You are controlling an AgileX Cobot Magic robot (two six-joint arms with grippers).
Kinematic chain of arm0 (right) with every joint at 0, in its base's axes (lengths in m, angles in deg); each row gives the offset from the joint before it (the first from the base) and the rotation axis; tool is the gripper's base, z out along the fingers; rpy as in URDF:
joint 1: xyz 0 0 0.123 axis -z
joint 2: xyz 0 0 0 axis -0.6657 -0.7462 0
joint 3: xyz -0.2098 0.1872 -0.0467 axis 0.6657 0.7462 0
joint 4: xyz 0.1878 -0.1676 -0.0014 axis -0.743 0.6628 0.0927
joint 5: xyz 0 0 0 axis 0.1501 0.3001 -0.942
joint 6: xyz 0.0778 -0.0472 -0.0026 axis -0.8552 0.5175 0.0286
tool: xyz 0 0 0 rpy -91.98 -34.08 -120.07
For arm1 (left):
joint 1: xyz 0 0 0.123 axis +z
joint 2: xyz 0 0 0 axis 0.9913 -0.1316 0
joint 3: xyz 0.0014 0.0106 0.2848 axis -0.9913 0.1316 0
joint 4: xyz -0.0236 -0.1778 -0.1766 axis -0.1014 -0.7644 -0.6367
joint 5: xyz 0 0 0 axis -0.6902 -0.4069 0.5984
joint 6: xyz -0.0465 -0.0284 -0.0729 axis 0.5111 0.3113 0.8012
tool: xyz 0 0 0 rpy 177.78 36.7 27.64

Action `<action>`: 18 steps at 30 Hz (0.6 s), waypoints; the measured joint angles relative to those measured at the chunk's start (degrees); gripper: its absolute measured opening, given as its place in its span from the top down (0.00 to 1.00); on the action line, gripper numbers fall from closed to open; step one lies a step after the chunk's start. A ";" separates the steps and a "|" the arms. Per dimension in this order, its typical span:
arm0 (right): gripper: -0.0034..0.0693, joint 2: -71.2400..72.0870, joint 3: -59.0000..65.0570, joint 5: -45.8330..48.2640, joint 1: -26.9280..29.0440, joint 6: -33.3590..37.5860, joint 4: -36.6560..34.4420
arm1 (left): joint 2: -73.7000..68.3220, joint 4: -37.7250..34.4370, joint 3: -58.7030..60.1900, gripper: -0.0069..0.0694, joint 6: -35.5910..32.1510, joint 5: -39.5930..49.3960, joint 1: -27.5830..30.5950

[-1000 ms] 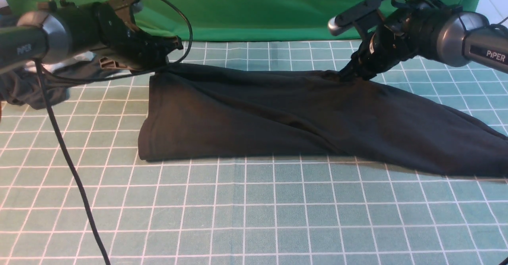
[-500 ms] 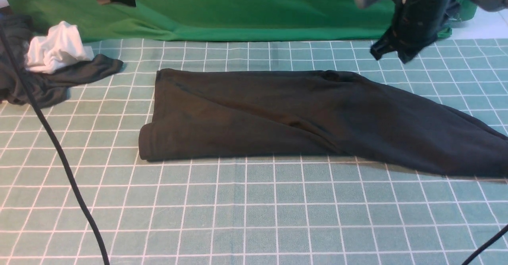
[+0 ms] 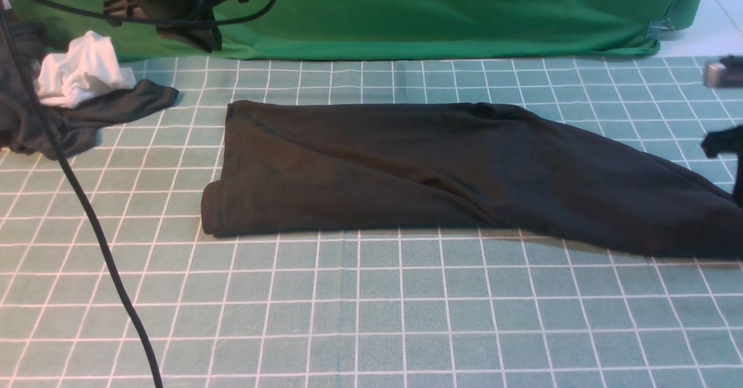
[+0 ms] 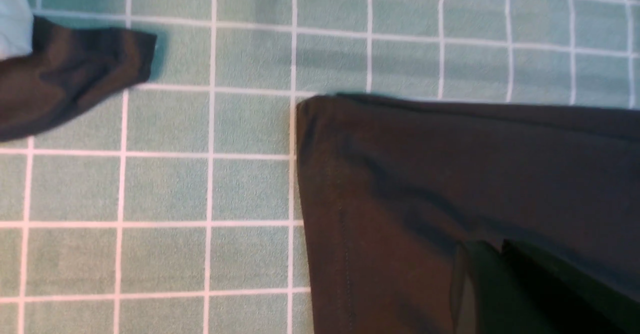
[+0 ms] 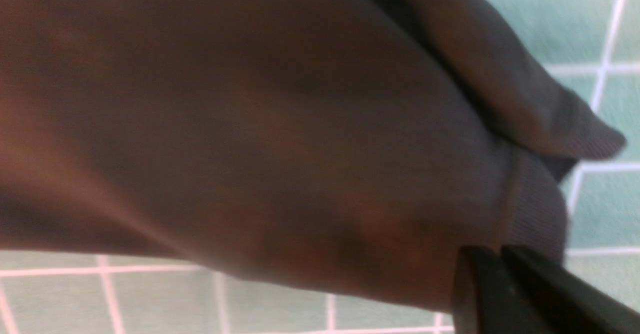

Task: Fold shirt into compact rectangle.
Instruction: 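Pull the folded dark garment lengthwise by its ends to straighten it flat on the table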

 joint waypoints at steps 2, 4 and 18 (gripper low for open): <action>0.80 -0.17 0.23 -0.57 1.18 0.00 -0.06 | -0.13 0.00 0.00 0.88 0.00 0.05 0.00; 0.70 -0.29 0.36 -1.03 1.86 0.00 -0.06 | -0.13 0.00 0.00 0.87 -0.05 0.12 0.00; 0.63 -3.78 0.42 -0.57 2.13 0.00 -0.30 | -0.13 -1.15 0.00 0.83 -0.11 0.12 0.00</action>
